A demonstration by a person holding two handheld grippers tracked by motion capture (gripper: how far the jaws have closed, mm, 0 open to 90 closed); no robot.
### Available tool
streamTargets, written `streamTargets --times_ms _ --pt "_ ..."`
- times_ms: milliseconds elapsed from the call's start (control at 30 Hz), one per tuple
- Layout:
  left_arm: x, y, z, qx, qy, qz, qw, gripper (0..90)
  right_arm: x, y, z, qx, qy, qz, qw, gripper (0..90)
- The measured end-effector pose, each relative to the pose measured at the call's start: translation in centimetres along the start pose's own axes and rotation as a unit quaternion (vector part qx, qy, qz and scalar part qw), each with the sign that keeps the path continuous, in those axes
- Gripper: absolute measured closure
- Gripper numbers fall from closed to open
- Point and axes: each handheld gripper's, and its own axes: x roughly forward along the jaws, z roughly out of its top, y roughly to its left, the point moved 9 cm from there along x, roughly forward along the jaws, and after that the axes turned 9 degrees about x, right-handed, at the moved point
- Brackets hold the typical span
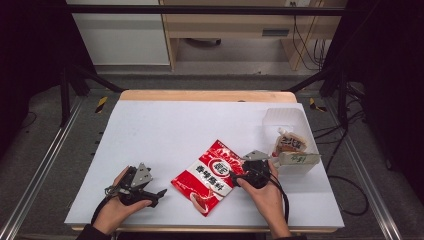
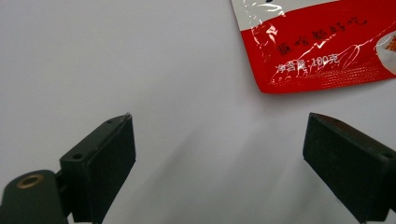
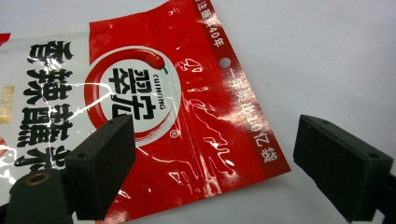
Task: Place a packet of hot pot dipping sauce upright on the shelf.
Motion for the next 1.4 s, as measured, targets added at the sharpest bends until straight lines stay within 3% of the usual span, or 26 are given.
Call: streamTargets --times_ms 467,733,900,1200,1400 --pt "0.0 -0.2 0.0 0.0 0.0 -0.005 1.0 9.3 0.6 -0.7 0.2 0.006 0.002 -0.003 1.0 11.3" --pt "0.1 -0.4 0.0 0.005 0.003 -0.01 0.9999 9.5 1.0 -0.8 -0.2 0.019 0.02 -0.004 0.9996 10.3" --pt "0.1 -0.4 0.0 0.005 0.003 -0.011 0.9999 9.5 1.2 -0.5 -0.4 0.03 0.028 0.01 0.9991 11.8" --pt "0.1 -0.5 0.1 0.007 0.003 -0.011 0.9999 9.6 0.7 0.0 -0.1 0.039 0.014 0.032 0.9986 19.3" --pt "0.1 -0.5 0.1 0.007 0.003 -0.012 0.9999 9.6 -0.4 0.9 0.2 0.057 -0.005 0.064 0.9963 23.2"
